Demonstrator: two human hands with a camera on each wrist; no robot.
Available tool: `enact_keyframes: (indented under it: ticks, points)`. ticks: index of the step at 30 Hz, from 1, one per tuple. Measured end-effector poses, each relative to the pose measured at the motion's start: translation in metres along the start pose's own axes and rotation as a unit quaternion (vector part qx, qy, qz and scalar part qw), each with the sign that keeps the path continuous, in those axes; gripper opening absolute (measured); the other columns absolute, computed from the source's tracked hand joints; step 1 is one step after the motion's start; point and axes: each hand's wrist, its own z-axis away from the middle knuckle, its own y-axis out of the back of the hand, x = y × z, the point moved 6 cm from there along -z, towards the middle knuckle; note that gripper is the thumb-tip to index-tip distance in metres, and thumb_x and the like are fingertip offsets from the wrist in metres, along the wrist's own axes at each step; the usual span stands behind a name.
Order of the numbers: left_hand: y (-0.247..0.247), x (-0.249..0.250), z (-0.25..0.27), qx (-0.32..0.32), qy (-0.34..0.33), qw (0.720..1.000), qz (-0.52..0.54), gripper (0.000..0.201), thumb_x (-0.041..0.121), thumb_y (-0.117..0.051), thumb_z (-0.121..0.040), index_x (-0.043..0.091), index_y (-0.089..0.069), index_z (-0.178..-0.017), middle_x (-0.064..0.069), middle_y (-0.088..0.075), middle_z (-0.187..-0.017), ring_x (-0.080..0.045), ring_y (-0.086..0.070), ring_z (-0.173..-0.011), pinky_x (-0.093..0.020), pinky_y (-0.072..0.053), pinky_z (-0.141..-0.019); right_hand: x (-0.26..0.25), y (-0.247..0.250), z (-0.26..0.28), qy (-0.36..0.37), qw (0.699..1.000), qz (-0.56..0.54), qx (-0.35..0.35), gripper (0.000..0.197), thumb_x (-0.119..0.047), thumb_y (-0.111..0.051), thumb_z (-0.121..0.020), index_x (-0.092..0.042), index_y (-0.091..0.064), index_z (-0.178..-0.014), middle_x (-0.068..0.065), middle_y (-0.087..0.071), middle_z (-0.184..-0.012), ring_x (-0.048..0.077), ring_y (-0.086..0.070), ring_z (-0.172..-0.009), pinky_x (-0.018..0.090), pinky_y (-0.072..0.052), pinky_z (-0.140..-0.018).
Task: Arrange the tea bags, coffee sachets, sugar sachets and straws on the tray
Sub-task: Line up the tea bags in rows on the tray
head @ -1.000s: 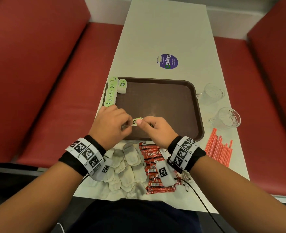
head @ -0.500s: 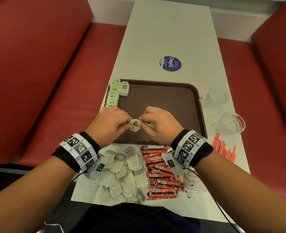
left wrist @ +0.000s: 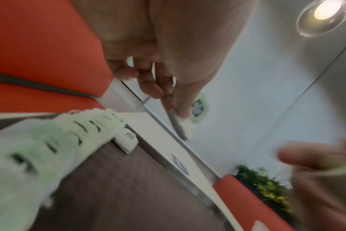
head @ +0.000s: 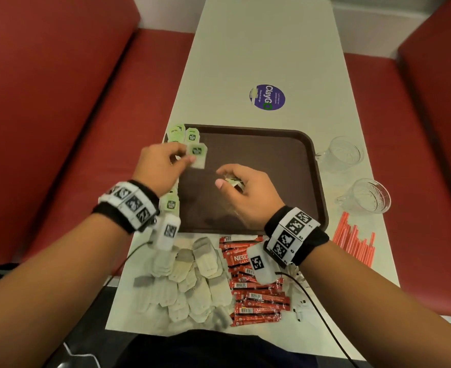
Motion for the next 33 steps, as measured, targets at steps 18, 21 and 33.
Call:
enact_keyframes:
  ticks: [18,21,33]
  points:
    - [-0.048,-0.054,-0.116,-0.091,0.154,0.949,-0.258,0.045,0.027,-0.076,-0.079,0.020,-0.057,-0.119,-0.010,-0.064,-0.116,-0.034,-0.063,-0.104,-0.045,-0.051,-0.093,0.018,0.007,-0.006,-0.033,0.999,-0.017,-0.035,0.036,-0.006,-0.053,-0.094,-0.019,-0.063,-0.127,-0.004,-0.061,-0.109,0.003,-0.057,-0.091,0.022,-0.047,-0.084]
    - [-0.051,-0.049,-0.117,-0.105,0.134,0.940,-0.294,0.031,0.030,-0.074,-0.079,0.023,-0.064,-0.108,-0.007,-0.067,-0.111,-0.032,-0.063,-0.103,-0.044,-0.051,-0.093,0.021,0.010,-0.006,-0.036,0.999,-0.026,-0.012,0.028,-0.009,-0.062,-0.093,-0.022,-0.066,-0.117,-0.009,-0.065,-0.109,0.005,-0.060,-0.100,0.026,-0.051,-0.092]
    - [-0.031,0.046,-0.048,-0.152,-0.083,0.985,0.023,0.029,0.058,-0.063,-0.087,0.030,-0.070,-0.090,0.009,-0.065,-0.079,-0.007,-0.054,-0.067,-0.025,-0.042,-0.064,0.028,0.013,-0.016,-0.065,0.994,-0.071,0.043,0.008,-0.023,-0.067,-0.094,-0.024,-0.060,-0.096,-0.011,-0.067,-0.083,0.001,-0.061,-0.075,0.020,-0.051,-0.071]
